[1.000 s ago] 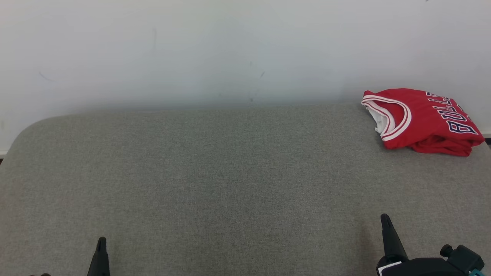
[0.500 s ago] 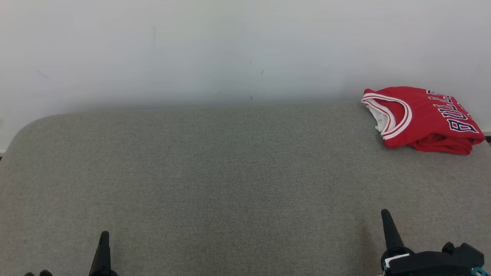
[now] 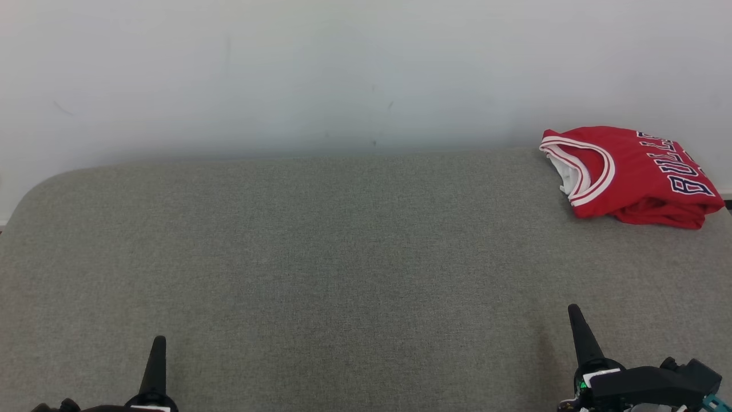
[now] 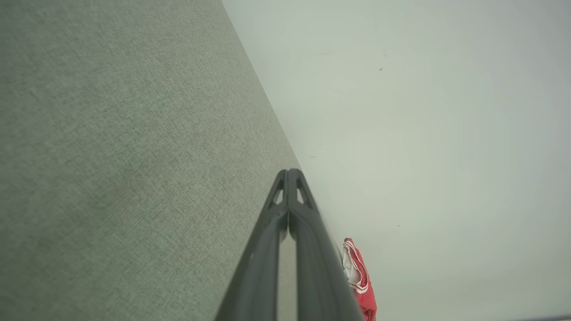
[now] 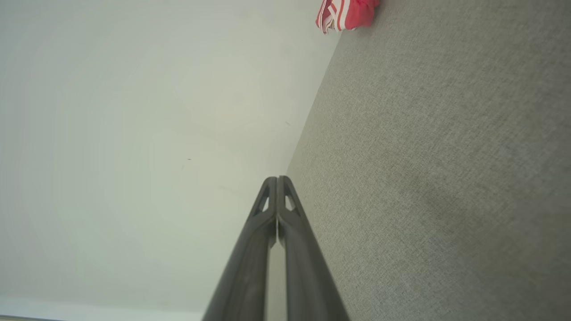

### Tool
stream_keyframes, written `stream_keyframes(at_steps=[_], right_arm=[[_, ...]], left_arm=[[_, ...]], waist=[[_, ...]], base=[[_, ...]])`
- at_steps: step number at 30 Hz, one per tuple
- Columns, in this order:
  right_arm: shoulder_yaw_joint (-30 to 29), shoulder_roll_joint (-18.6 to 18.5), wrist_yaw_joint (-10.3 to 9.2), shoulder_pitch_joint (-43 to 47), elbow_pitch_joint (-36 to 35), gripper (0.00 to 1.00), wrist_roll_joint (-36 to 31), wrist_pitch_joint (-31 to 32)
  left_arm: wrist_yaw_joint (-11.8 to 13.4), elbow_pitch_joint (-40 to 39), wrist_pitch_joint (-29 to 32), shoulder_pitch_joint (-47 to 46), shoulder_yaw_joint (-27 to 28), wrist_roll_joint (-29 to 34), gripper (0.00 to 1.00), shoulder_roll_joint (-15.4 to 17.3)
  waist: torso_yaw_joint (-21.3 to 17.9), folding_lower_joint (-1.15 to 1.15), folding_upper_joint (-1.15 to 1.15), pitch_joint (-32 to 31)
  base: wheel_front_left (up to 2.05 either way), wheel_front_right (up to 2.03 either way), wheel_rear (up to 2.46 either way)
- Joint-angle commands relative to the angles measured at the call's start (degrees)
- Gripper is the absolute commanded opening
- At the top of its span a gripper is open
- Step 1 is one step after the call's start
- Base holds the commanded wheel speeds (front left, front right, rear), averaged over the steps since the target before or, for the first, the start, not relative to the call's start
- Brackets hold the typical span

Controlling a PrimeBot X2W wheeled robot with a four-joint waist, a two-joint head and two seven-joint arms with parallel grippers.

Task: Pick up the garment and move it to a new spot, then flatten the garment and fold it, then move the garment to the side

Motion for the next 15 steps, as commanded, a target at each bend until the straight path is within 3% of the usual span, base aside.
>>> stream_keyframes(at_steps=[1, 15], right_arm=[[-0.14, -0.22, -0.07, -0.90, -0.21, 0.00, 1.38, 0.32], [-0.69, -0.14, -0.09, -2.05, 0.28, 0.00, 8.55, 2.22]], left_arm=[[-0.20, -0.13, 0.29, -1.14, 0.25, -1.59, 0.00, -0.09], [-0.70, 0.46, 1.98, -2.33, 0.71, -8.46, 0.00, -0.60]], waist=[[0.00, -0.01, 0.00, 0.03], [-0.05, -0.01, 0.00, 0.46]], base=[[0.00, 0.00, 0.00], [0.00, 0.00, 0.00]])
